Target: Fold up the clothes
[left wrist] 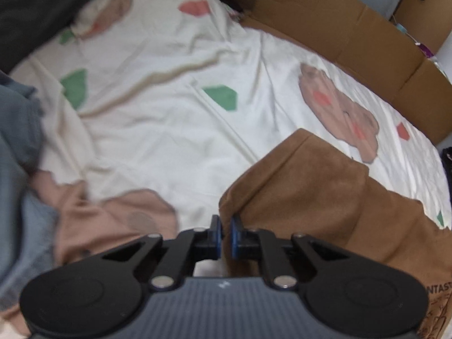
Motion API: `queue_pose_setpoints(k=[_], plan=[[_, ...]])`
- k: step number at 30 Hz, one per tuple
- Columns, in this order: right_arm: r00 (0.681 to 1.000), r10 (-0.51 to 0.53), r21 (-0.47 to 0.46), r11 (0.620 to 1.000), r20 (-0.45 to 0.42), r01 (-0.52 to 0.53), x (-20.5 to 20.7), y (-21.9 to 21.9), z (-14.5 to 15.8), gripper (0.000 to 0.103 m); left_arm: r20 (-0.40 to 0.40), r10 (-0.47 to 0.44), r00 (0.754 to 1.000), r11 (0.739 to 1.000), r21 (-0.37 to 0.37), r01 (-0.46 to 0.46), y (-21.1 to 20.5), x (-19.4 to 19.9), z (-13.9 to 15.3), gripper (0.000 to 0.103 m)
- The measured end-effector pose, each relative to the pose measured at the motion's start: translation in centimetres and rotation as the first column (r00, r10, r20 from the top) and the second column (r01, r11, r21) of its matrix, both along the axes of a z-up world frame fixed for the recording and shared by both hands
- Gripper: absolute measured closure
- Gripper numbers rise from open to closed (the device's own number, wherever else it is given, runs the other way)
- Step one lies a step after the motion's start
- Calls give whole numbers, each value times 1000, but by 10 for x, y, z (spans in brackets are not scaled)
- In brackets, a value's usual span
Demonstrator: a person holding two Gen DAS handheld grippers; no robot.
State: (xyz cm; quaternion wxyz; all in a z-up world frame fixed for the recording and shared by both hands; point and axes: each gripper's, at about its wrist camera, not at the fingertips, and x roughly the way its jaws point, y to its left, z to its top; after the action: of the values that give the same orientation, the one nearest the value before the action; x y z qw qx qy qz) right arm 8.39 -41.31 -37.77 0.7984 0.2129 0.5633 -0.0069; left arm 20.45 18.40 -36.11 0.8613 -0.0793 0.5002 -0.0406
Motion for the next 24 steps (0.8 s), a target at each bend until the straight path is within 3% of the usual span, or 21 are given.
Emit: queue_pose_setpoints(k=[5,16,24], plan=[[1000,9,0,1000,16,-9,5,4,5,80,9,48,999,997,66,-49,25,-15,21,97],[992,86,-22,996,87,-84,45,23,23,84,76,133,988,980,137,-142,56,-27,59,97],[973,184,-28,983,140,-182,81,51,36,85,78,213,974,949,220,-225,96,-50,74,97]])
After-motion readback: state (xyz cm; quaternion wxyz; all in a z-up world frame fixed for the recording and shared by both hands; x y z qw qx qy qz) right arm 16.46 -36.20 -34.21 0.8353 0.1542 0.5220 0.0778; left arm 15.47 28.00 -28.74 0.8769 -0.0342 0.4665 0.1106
